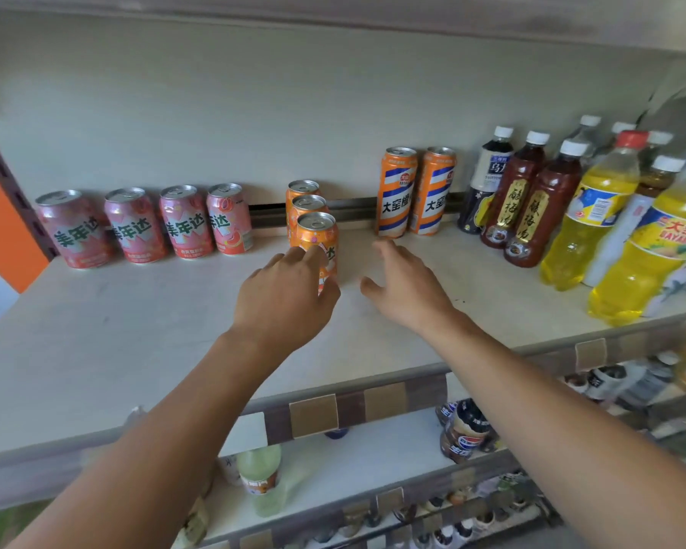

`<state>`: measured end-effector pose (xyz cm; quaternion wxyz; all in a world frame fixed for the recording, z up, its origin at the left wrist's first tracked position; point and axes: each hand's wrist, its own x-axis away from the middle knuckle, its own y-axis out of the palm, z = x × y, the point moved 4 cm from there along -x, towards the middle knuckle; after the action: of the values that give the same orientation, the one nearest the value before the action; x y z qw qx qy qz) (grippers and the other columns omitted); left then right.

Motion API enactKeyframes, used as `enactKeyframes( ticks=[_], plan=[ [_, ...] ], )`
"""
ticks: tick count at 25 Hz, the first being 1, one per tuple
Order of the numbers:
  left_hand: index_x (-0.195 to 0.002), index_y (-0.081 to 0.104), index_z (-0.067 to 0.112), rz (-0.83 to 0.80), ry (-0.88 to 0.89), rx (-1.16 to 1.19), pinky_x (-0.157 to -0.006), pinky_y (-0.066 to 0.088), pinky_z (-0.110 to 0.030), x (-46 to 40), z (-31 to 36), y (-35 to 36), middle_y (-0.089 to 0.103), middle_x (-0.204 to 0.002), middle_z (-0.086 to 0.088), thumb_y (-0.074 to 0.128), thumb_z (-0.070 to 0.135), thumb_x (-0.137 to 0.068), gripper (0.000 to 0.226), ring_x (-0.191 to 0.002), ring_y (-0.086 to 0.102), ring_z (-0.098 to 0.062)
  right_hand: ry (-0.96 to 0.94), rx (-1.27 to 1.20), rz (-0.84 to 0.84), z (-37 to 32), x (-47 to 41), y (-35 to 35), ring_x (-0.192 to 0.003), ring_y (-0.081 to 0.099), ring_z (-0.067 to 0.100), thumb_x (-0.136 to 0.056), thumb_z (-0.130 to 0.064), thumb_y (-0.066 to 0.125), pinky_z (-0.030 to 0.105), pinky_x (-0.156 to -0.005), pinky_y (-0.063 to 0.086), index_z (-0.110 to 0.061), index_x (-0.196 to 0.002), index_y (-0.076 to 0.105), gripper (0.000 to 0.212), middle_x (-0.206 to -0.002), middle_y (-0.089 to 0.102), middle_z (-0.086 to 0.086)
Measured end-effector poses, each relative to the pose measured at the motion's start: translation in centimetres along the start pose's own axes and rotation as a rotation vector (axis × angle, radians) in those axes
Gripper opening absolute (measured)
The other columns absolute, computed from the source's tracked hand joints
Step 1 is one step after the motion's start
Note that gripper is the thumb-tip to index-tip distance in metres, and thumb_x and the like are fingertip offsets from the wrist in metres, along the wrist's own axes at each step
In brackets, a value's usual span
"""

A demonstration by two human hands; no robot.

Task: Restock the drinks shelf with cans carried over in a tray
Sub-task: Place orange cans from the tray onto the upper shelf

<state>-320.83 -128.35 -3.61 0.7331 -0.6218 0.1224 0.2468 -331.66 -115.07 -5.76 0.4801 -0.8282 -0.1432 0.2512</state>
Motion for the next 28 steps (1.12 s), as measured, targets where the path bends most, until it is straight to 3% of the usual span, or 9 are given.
enactKeyframes(
  ticks=[4, 8, 12, 16, 28],
  plan=[
    [-0.121, 0.053, 0.02, 0.005, 0.075, 0.048, -0.068, 0.037, -0.03, -0.4, 4.8, 1.1, 0.061, -0.116, -0.002, 0.045, 0.04, -0.096, 0.033, -0.101, 0.059, -0.027, -0.017, 0.275, 0.152, 3.4, 4.2, -4.1, -0.121, 0.05, 0.026, -0.096, -0.042, 0.052, 0.036, -0.084, 0.048, -0.016, -0.141, 0.04, 0.053, -0.133, 0.054, 0.008],
    [-0.123, 0.053, 0.022, -0.041, 0.213, 0.131, -0.075, 0.048, -0.035, -0.2, 11.7, 4.0, 0.061, -0.119, 0.0, 0.044, 0.042, -0.096, 0.034, -0.105, 0.059, -0.025, 0.069, 0.32, 0.211, 9.0, 9.0, -8.1, -0.122, 0.046, 0.027, -0.096, -0.041, 0.05, 0.039, -0.088, 0.047, -0.014, -0.139, 0.044, 0.05, -0.133, 0.053, 0.008],
    [-0.122, 0.056, 0.021, -0.098, 0.354, 0.214, -0.077, 0.05, -0.038, 1.3, 20.4, 7.1, 0.062, -0.115, -0.002, 0.046, 0.04, -0.095, 0.033, -0.104, 0.06, -0.026, 0.199, 0.344, 0.211, 14.9, 15.3, -11.4, -0.125, 0.045, 0.027, -0.097, -0.043, 0.047, 0.042, -0.092, 0.049, -0.015, -0.139, 0.044, 0.051, -0.133, 0.051, 0.007],
    [-0.115, 0.057, 0.017, -0.174, 0.525, 0.273, -0.068, 0.05, -0.04, 3.9, 29.7, 9.5, 0.061, -0.104, -0.005, 0.048, 0.038, -0.094, 0.031, -0.095, 0.061, -0.031, 0.333, 0.41, 0.162, 20.7, 22.5, -14.1, -0.125, 0.045, 0.028, -0.099, -0.042, 0.043, 0.038, -0.091, 0.048, -0.014, -0.135, 0.044, 0.046, -0.131, 0.049, 0.008],
    [-0.11, 0.06, 0.015, -0.384, 0.814, 0.5, -0.062, 0.051, -0.038, 15.8, 47.8, 15.9, 0.063, -0.102, -0.006, 0.049, 0.038, -0.094, 0.03, -0.09, 0.063, -0.03, 0.742, 0.412, 0.11, 31.7, 40.6, -16.4, -0.115, 0.053, 0.026, -0.097, -0.043, 0.046, 0.04, -0.081, 0.053, -0.017, -0.133, 0.047, 0.044, -0.127, 0.053, 0.007]
  ],
)
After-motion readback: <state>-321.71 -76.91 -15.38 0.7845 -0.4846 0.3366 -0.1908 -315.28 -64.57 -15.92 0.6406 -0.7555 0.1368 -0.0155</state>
